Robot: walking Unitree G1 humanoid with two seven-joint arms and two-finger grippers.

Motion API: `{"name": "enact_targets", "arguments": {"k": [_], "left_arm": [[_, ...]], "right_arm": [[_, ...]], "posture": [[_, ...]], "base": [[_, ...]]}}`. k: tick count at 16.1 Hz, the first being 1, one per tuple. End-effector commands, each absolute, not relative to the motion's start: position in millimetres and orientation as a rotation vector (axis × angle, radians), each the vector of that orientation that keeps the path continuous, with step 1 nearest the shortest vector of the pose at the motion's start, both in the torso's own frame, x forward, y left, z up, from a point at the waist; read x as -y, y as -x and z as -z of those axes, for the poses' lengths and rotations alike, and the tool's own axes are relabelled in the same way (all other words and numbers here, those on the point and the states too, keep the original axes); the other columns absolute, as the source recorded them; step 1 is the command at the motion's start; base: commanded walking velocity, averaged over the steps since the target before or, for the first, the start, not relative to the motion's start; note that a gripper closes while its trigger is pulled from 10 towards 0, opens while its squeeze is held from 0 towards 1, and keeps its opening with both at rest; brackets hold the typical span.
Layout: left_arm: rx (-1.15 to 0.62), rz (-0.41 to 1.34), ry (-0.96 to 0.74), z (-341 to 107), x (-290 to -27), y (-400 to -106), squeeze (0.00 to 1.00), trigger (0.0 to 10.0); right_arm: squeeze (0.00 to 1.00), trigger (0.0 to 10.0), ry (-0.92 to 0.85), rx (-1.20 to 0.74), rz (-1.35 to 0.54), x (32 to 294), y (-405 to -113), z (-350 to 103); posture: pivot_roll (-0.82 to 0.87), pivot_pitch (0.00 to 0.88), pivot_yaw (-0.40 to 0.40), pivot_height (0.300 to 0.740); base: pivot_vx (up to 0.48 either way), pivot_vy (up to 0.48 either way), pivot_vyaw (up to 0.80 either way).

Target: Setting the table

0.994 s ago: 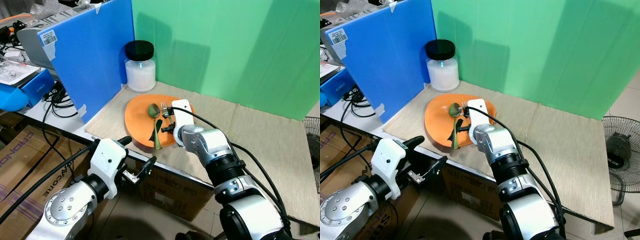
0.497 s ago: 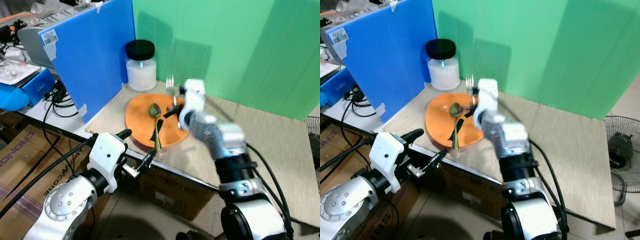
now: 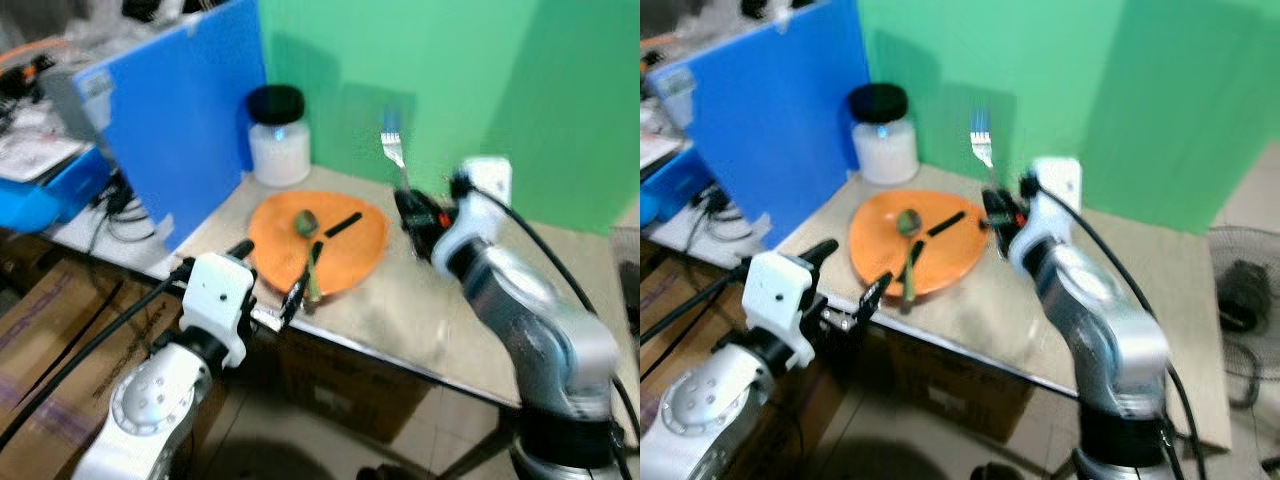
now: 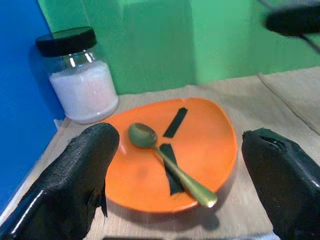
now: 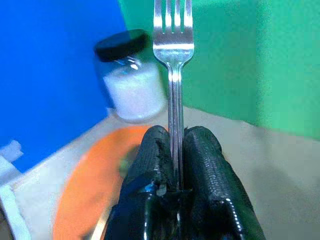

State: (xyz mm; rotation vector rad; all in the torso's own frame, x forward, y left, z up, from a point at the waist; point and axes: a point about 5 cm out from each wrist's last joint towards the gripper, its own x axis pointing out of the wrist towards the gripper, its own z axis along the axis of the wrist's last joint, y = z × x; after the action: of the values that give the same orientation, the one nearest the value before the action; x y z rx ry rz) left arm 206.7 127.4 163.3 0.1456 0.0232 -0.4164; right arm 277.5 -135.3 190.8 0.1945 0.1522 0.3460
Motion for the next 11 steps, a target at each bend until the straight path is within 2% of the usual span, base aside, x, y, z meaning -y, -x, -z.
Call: {"name": "enact_targets", "arguments": {"k": [1,4,7,11], "left_arm": [[-0.034,0.365,-0.146,-160,-128,-206,0.0,10.0],[-0.041,0.271,-0.134,-158,-133,-208,0.0,10.0],[-0.033,0.199,-0.154,-159,-143,-212,0.0,10.0],[-0.038,0.078,-0.176,-160,-170,-210,0.0,10.0]], "right_arm": [[0.0,10.0,-0.176,-0.125,-0.313,147,-268,-195],[0.0,10.0,-0.143,-0.15,-0.27,155,-260,-190],[0.0,10.0,-0.171,-0.165,-0.25,156,-260,-186],[0.0,10.0,-0.149,-0.139,-0.219,157,-264,-183]], "posture": [[-0.1,0.0,0.049,0.74],[-0.1,0.003,0.04,0.74],[-0.09,0.0,0.035,0.74],[-0.09,0.0,0.029,0.74]], "base": [[0.0,0.0,-0.8],[0.0,0.0,-0.8],[0.0,0.0,0.0],[0.0,0.0,0.0]]}}
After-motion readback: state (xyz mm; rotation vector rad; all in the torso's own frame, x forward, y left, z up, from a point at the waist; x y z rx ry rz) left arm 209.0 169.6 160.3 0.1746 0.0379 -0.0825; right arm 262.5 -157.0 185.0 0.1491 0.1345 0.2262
